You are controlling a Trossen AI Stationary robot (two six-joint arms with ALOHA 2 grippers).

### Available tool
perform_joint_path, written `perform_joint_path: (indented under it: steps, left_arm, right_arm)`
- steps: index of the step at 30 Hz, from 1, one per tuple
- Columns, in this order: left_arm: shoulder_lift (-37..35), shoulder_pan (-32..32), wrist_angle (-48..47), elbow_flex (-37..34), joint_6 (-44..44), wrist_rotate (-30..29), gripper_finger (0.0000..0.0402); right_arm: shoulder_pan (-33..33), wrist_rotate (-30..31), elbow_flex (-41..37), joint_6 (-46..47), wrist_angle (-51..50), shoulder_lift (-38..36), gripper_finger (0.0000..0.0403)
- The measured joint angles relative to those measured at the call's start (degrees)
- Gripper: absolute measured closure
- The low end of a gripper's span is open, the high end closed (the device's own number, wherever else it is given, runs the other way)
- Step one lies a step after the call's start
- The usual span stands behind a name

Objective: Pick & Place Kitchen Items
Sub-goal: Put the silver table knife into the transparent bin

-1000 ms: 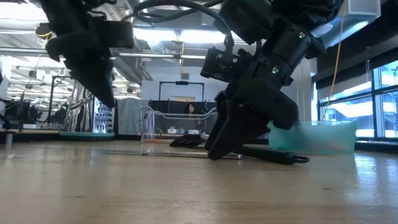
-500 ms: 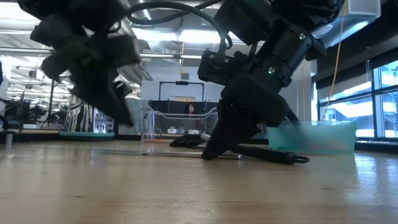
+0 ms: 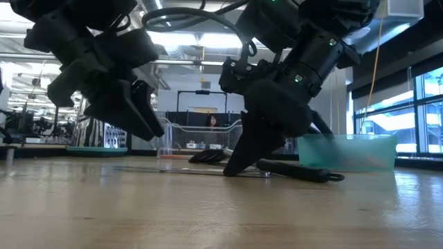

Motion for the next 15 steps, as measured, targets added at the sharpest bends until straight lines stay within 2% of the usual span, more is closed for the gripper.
perform_joint_path:
  steps: [9,12,15]
  left_arm:
    - [1.5,0.0,2.5,0.0,-1.3,1.3,0.0194]
    - [1.5,0.0,3.3,0.0,-1.7,1.4,0.0196]
    - [1.5,0.0,3.3,0.0,-2.8,2.3,0.0195]
  right_arm:
    - [0.0,-0.4,0.1,-5.1,-0.8,0.0,0.0306]
    - [0.0,-0.4,0.1,-7.8,-0.6,0.0,0.0281]
    - [-0.1,-0.4,0.1,-8.6,-0.6,0.1,0.0238]
